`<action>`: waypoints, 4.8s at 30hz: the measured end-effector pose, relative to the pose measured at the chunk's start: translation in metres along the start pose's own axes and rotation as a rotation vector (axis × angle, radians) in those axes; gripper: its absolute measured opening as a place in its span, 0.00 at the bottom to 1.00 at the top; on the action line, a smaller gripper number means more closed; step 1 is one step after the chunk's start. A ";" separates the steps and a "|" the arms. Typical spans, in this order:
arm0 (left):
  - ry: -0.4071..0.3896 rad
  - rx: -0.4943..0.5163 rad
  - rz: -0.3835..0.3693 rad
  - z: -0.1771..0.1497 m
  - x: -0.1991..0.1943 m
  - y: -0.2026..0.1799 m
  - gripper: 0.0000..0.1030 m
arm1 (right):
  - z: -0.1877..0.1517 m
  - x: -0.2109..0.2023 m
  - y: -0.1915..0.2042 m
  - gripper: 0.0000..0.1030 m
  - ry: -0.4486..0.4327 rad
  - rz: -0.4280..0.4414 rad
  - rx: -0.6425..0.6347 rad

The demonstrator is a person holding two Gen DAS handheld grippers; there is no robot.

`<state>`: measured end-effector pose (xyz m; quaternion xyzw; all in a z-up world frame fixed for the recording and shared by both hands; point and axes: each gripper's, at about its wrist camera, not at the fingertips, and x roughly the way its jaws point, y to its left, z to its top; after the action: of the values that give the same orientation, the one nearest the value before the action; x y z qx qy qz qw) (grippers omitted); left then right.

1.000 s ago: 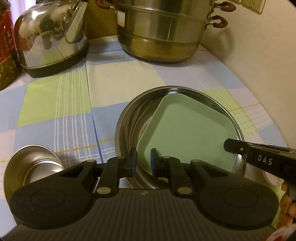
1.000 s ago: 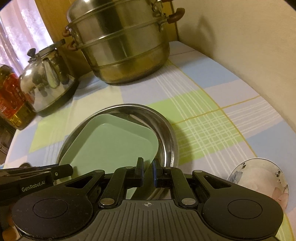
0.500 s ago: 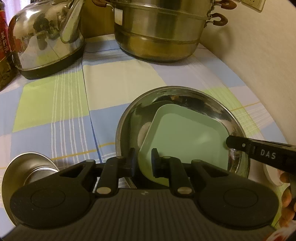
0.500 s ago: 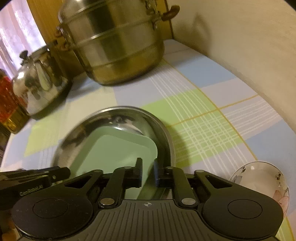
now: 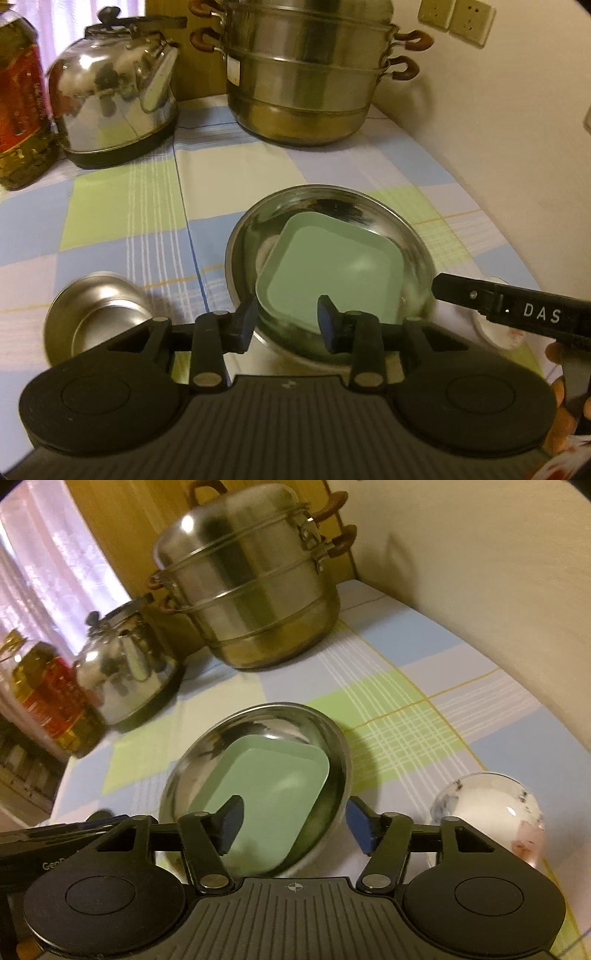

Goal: Organize plates and bowls
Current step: 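Open the right tool and withdraw it from the basin, then move the right tool to the floral saucer and grasp its rim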

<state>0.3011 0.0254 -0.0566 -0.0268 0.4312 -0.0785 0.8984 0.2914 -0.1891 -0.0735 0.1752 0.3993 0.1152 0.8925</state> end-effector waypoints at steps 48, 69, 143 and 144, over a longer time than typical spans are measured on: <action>0.000 -0.185 0.168 -0.157 -0.127 -0.148 0.48 | -0.086 -0.148 -0.107 0.74 0.198 0.145 -0.156; 0.045 -0.117 0.102 -0.134 -0.095 -0.152 0.48 | -0.076 -0.142 -0.122 0.76 0.161 0.074 -0.134; 0.129 0.168 -0.157 -0.021 0.100 -0.190 0.21 | -0.016 -0.022 -0.162 0.17 0.086 -0.172 0.140; 0.132 0.169 -0.159 -0.022 0.101 -0.190 0.20 | -0.016 -0.022 -0.163 0.16 0.086 -0.172 0.141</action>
<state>0.3241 -0.1781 -0.1261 0.0198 0.4778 -0.1872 0.8581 0.2757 -0.3414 -0.1345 0.1976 0.4579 0.0173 0.8666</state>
